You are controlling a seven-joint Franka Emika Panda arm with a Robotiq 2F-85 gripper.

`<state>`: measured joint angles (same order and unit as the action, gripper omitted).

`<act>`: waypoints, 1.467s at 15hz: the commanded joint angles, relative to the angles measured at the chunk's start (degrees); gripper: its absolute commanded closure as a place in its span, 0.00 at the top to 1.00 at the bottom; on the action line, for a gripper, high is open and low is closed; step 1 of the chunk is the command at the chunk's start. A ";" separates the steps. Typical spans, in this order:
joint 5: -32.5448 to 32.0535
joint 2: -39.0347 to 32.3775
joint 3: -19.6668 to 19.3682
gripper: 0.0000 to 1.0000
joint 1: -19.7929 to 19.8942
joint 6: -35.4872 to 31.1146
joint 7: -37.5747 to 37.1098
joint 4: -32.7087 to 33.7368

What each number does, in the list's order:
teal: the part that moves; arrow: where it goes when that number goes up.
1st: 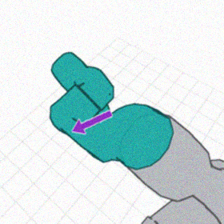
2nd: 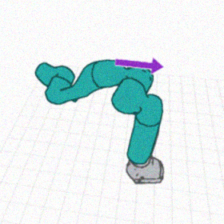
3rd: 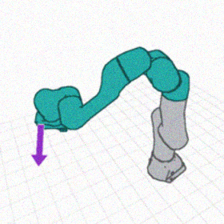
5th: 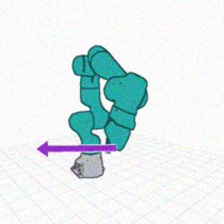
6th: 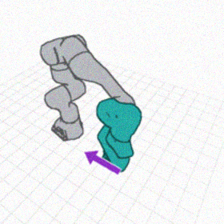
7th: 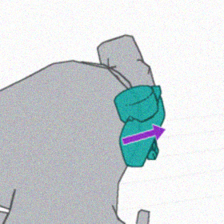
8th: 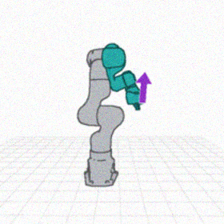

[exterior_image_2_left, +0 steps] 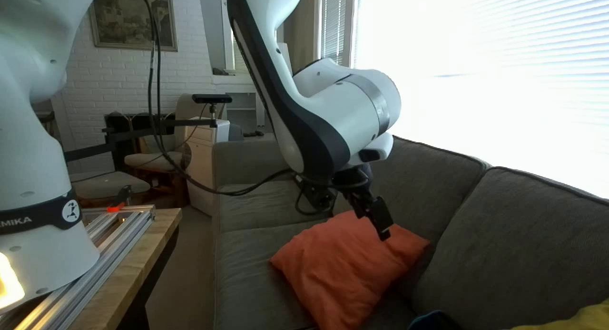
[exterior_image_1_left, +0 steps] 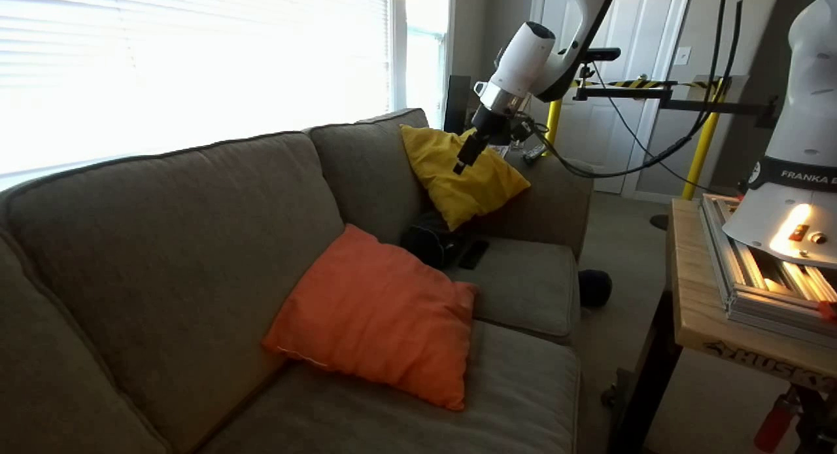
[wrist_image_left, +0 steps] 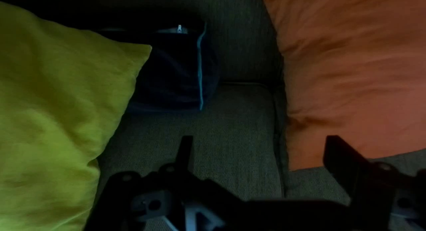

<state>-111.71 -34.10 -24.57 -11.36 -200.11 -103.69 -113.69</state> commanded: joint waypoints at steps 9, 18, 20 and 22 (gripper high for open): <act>-13.69 -7.33 -15.61 1.00 -12.40 -14.84 -12.88 1.99; -37.80 -3.24 -18.79 1.00 -16.05 -31.83 -19.53 11.76; -33.02 -3.26 -24.18 1.00 -19.65 -32.86 -13.97 12.46; -32.69 -0.03 -24.53 1.00 -20.26 -29.99 -15.72 12.12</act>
<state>-144.40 -38.17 -47.97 -30.34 -231.84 -119.32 -101.53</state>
